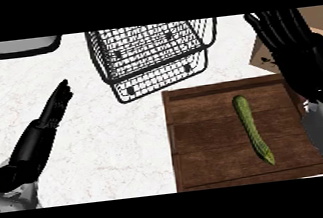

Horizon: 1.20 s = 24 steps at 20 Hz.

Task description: Pick the squash from the tray and place it in the tiered basket

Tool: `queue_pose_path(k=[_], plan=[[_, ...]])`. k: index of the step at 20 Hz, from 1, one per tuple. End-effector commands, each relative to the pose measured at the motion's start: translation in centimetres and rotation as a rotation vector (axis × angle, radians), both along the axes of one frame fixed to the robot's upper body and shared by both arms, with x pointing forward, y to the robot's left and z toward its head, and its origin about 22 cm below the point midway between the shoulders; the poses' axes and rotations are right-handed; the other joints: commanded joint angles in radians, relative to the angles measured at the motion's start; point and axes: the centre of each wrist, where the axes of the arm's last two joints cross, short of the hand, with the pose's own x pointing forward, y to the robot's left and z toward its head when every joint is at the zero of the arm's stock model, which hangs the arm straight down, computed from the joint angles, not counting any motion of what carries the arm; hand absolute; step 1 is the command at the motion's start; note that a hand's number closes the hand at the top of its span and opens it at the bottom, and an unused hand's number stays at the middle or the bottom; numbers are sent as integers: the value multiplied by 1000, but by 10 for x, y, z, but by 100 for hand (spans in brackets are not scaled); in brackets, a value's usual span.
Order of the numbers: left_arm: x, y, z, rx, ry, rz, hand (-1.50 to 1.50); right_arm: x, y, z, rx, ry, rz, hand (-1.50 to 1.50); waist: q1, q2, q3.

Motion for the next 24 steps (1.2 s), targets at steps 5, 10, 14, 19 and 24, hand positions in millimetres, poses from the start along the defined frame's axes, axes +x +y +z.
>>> queue_pose_path(k=[5, 10, 14, 19, 24], plan=[[0, -13, -38, -108, 151, 51, 0, 10, 9, -76, -140, 405, -352, -150, 30, -1, 11], [1, -20, -56, -150, 232, 14, 0, -2, 64, -144, -89, 539, -507, -150, 38, -6, 15], [7, -26, -70, -174, 252, 53, 0, 0, 40, -123, -187, 340, -559, -150, 21, -18, 14], [7, -21, -75, -167, 249, 58, 0, -7, 30, -74, -526, 314, -593, -150, 2, -28, 10], [7, -28, -79, -166, 271, 61, 0, -3, -2, -55, -1045, 393, -598, -150, -9, -37, 2]])
